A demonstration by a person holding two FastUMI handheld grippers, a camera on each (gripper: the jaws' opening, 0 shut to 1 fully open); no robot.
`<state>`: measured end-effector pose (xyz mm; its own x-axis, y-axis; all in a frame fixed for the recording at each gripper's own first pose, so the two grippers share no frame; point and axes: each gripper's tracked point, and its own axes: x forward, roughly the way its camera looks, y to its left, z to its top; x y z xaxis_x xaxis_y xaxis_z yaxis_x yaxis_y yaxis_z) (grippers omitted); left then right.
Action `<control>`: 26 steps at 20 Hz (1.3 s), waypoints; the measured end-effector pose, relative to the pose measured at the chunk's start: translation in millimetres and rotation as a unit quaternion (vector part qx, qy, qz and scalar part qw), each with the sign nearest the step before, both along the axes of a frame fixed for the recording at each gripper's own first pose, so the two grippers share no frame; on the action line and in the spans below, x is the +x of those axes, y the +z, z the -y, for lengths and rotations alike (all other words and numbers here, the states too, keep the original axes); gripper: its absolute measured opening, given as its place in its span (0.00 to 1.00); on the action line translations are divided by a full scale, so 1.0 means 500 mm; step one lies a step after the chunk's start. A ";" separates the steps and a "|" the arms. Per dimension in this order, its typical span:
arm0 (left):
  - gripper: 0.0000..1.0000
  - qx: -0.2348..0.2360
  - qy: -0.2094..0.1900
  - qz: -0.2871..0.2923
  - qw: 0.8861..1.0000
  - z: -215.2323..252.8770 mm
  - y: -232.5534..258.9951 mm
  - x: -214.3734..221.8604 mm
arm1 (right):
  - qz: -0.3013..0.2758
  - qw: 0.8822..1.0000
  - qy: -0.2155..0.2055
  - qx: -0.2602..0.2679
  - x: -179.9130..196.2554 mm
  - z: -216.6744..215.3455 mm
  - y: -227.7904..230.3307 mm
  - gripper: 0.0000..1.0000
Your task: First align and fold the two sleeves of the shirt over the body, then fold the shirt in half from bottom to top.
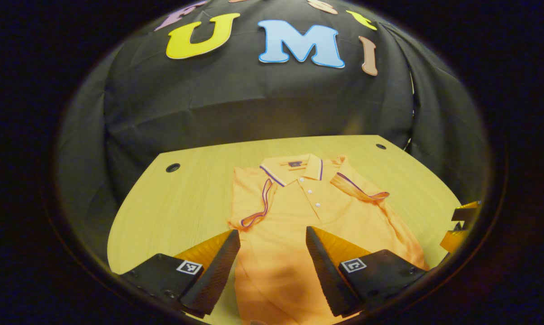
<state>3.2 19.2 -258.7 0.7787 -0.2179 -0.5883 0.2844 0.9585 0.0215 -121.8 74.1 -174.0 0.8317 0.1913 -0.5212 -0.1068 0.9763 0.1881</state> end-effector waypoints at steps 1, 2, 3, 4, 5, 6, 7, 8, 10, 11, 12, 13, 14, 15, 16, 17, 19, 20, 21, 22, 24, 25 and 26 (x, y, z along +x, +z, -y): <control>0.95 -0.004 0.001 -0.008 1.000 0.000 -0.006 -0.028 | -0.004 1.000 0.000 0.000 -0.012 0.000 -0.011 0.95; 0.95 -0.009 0.002 -0.015 1.000 -0.002 -0.010 -0.053 | -0.010 1.000 0.000 0.001 -0.025 0.002 -0.020 0.95; 0.96 -0.012 0.003 -0.021 1.000 -0.003 -0.014 -0.080 | -0.014 1.000 -0.001 0.001 -0.038 0.003 -0.028 0.95; 0.94 -0.011 0.004 -0.024 1.000 -0.007 -0.015 -0.099 | -0.021 1.000 0.001 0.001 -0.050 0.003 -0.037 0.95; 0.96 -0.011 0.007 -0.025 1.000 -0.011 -0.016 -0.117 | -0.027 1.000 0.003 0.000 -0.063 0.002 -0.049 0.95; 0.96 -0.013 0.009 -0.028 0.999 -0.014 -0.017 -0.137 | -0.032 0.999 0.005 -0.002 -0.077 0.002 -0.058 0.95; 0.95 -0.015 0.012 -0.032 0.999 -0.018 -0.019 -0.156 | -0.038 0.999 0.007 -0.004 -0.091 0.002 -0.068 0.95; 0.96 -0.020 0.013 -0.036 0.999 -0.022 -0.022 -0.173 | -0.043 0.999 0.009 -0.006 -0.102 0.002 -0.075 0.95; 0.95 -0.027 0.019 -0.041 0.999 -0.037 -0.022 -0.212 | -0.051 0.999 0.012 -0.009 -0.127 0.002 -0.092 0.96; 0.95 -0.027 0.022 -0.045 0.998 -0.048 -0.026 -0.236 | -0.055 0.998 0.013 -0.011 -0.138 0.001 -0.100 0.95; 0.95 -0.026 0.024 -0.048 0.998 -0.061 -0.030 -0.258 | -0.057 0.998 0.015 -0.013 -0.148 0.000 -0.107 0.95; 0.95 -0.024 0.026 -0.051 0.998 -0.072 -0.034 -0.281 | -0.060 0.998 0.016 -0.015 -0.158 -0.001 -0.116 0.96; 0.95 -0.021 0.026 -0.055 0.998 -0.083 -0.037 -0.305 | -0.063 0.998 0.016 -0.017 -0.168 0.000 -0.122 0.95; 0.95 -0.019 0.026 -0.058 0.998 -0.092 -0.043 -0.330 | -0.067 0.997 0.017 -0.018 -0.177 0.000 -0.133 0.96; 0.95 -0.017 0.027 -0.062 0.998 -0.103 -0.047 -0.356 | -0.072 0.997 0.017 -0.018 -0.185 0.000 -0.142 0.95; 0.95 -0.017 0.028 -0.066 0.997 -0.111 -0.054 -0.377 | -0.075 0.997 0.017 -0.018 -0.193 -0.001 -0.151 0.95; 0.95 -0.016 0.031 -0.075 0.997 -0.125 -0.065 -0.422 | -0.082 0.996 0.016 -0.019 -0.213 0.001 -0.167 0.96; 0.95 -0.017 0.032 -0.077 0.996 -0.133 -0.067 -0.441 | -0.087 0.996 0.016 -0.021 -0.220 0.003 -0.176 0.95; 0.95 -0.017 0.030 -0.081 0.996 -0.135 -0.072 -0.459 | -0.092 0.995 0.016 -0.023 -0.231 0.003 -0.186 0.95; 0.95 -0.016 0.027 -0.085 0.996 -0.136 -0.081 -0.479 | -0.097 0.995 0.017 -0.024 -0.239 0.004 -0.194 0.95; 0.95 -0.014 0.021 -0.090 0.996 -0.139 -0.094 -0.506 | -0.104 0.994 0.018 -0.025 -0.256 0.005 -0.210 0.95; 0.96 -0.014 0.020 -0.091 0.996 -0.140 -0.100 -0.517 | -0.107 0.994 0.018 -0.025 -0.263 0.006 -0.218 0.95; 0.96 -0.015 0.020 -0.092 0.995 -0.141 -0.107 -0.524 | -0.109 0.994 0.016 -0.024 -0.267 0.008 -0.221 0.95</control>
